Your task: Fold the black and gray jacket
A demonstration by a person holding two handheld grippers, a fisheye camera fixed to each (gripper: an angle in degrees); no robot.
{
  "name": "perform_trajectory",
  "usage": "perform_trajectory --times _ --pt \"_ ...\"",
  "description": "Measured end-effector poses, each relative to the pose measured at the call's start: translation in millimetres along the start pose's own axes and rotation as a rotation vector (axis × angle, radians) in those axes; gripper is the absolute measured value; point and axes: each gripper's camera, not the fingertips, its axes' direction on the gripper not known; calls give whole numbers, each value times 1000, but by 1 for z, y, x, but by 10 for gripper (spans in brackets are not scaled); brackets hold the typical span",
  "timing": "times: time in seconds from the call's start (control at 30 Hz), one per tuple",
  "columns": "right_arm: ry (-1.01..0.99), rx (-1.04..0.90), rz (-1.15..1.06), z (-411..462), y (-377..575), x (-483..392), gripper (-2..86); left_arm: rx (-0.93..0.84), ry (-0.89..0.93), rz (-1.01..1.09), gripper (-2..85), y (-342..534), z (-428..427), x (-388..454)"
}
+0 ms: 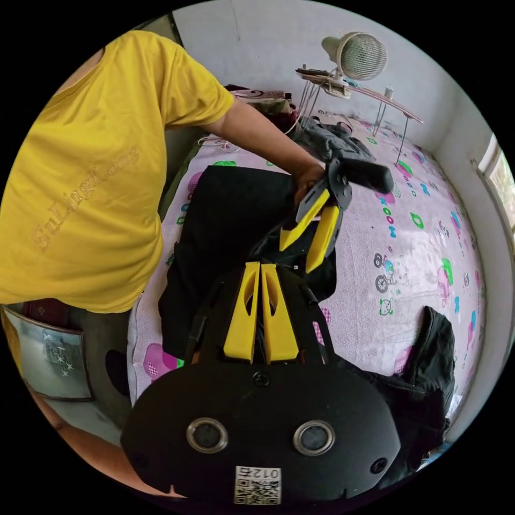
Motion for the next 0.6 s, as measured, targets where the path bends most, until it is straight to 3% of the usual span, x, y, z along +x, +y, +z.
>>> perform_trajectory --times 0.17,0.3,0.47,0.6 --pt "-36 28 -9 -2 -11 11 1 -4 205 107 123 -11 18 -17" --pt "-62 35 44 10 -9 35 0 2 289 181 70 -12 21 -19" --pt "-75 59 172 31 -1 77 1 60 218 122 24 4 0 -18" --pt "-20 -36 252 72 -9 117 1 125 -10 -18 4 26 -26 -1"
